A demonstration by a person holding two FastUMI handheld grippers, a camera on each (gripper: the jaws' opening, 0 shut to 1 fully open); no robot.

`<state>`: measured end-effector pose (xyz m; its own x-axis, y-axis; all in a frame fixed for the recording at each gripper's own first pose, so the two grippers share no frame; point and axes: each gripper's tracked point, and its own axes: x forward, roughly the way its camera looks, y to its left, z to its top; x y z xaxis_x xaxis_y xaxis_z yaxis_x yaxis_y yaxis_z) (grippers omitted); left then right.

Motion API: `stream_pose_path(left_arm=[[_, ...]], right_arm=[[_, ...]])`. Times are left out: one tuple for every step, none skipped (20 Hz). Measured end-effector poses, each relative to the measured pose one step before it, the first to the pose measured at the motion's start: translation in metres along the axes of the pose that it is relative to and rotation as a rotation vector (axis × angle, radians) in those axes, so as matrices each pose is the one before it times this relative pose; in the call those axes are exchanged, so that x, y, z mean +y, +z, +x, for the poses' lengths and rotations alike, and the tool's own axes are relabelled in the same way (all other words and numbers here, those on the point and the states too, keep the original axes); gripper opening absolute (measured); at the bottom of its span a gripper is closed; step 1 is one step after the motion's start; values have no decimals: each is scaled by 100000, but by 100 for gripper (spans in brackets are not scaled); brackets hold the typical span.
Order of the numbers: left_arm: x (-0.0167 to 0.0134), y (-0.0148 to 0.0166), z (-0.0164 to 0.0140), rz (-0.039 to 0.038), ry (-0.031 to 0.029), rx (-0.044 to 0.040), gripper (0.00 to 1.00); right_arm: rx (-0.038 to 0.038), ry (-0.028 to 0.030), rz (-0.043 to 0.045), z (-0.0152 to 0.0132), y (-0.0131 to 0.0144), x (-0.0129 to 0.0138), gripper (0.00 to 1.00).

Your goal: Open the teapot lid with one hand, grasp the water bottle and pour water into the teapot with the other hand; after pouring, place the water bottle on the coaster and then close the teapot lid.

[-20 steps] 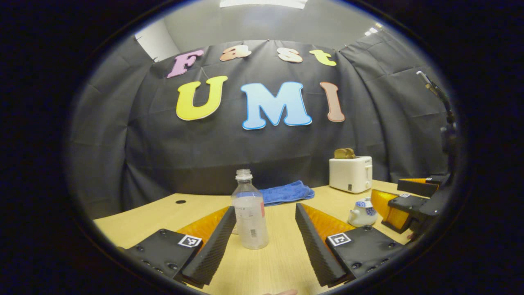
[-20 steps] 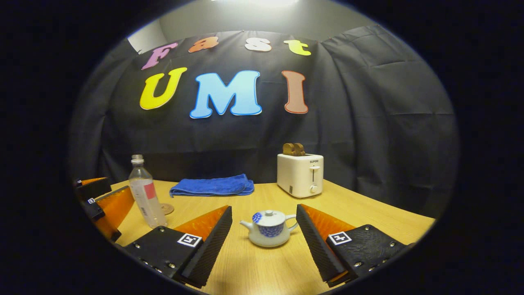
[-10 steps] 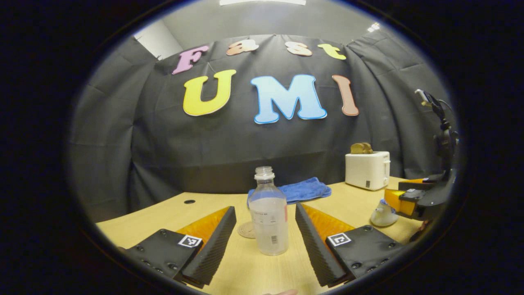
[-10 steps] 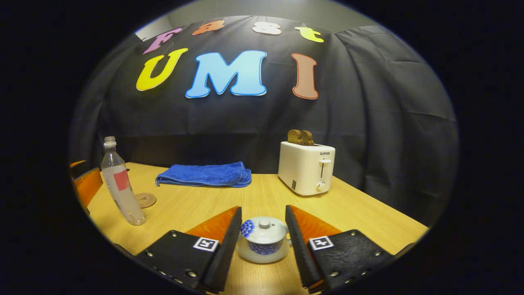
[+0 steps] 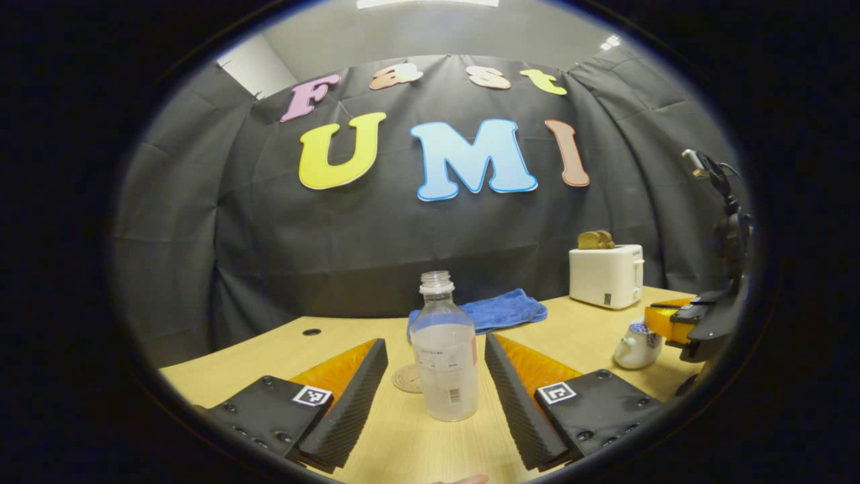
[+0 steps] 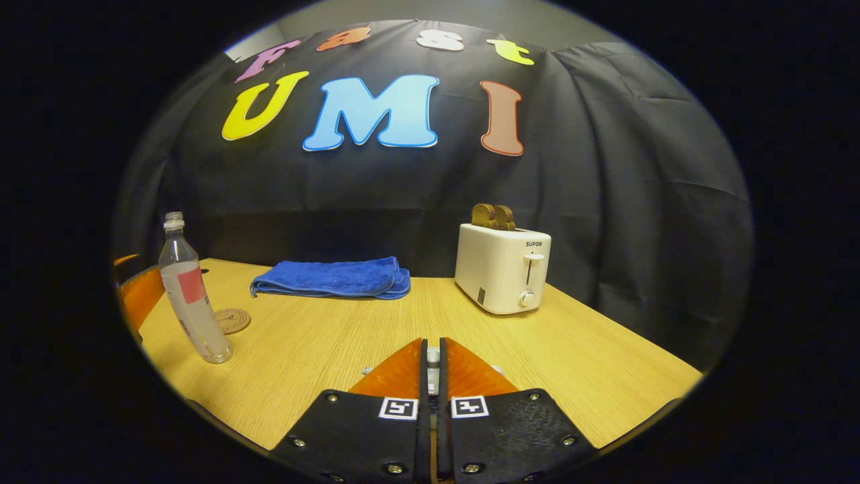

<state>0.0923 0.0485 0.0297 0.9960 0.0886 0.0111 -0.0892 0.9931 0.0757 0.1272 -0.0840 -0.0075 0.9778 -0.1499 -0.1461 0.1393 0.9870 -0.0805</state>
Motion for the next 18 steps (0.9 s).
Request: stream_pose_path(left_arm=[[-34, 139, 70, -56, -214, -149, 100], [36, -123, 69, -260, -103, -24, 100], [-54, -43, 26, -567, -135, 104, 100], [-27, -37, -54, -958, -439, 99, 100], [-95, 39, 13, -1010, -551, -27, 100], [0, 47, 48, -798, -347, -360, 100], [92, 204, 40, -224, 302, -618, 100], [165, -73, 249, 189, 594, -335, 100], [-26, -7, 261, 237, 111, 267, 100], [-76, -340, 273, -91, -25, 735, 100], [16, -145, 312, -865, -132, 669, 100], [-170, -196, 303, -1252, -708, 721, 100], [-6, -518, 740, -1755, 359, 1821, 100], [17, -406, 410, -537, 468, 1052, 100], [30, -263, 482, -488, 394, 900, 100], [-128, -422, 458, -236, 7, 882, 100], [-86, -327, 583, 352, 29, 803, 100], [-76, -406, 704, 771, 55, 1031, 100]], right_arm=[[-85, 126, -317, -101, 171, 93, 4], [-559, 284, -606, 85, 54, 47, 4], [-197, 64, -117, -2, 40, -19, 4], [-459, 208, 500, -152, 150, 94, 4], [-827, 206, 131, -122, 318, 26, 4], [-1809, 154, 252, -197, 537, 61, 4], [-2073, 156, 187, -372, 666, -18, 4], [-1818, 196, -128, -254, 588, 84, 4], [-1671, 527, -84, -389, 459, 83, 4], [-1372, 327, 9, -268, 422, 117, 4], [-936, 660, -251, -226, 189, 131, 4], [-650, 1250, -34, -264, 93, 398, 4], [282, 834, 108, -78, -189, 216, 4], [516, 566, -74, -8, -209, 118, 4], [504, 383, -12, -19, -207, 107, 4], [355, 505, 4, -22, -88, 132, 4], [211, 503, -73, -15, -96, 97, 4], [14, 437, -227, -62, -9, 109, 4]])
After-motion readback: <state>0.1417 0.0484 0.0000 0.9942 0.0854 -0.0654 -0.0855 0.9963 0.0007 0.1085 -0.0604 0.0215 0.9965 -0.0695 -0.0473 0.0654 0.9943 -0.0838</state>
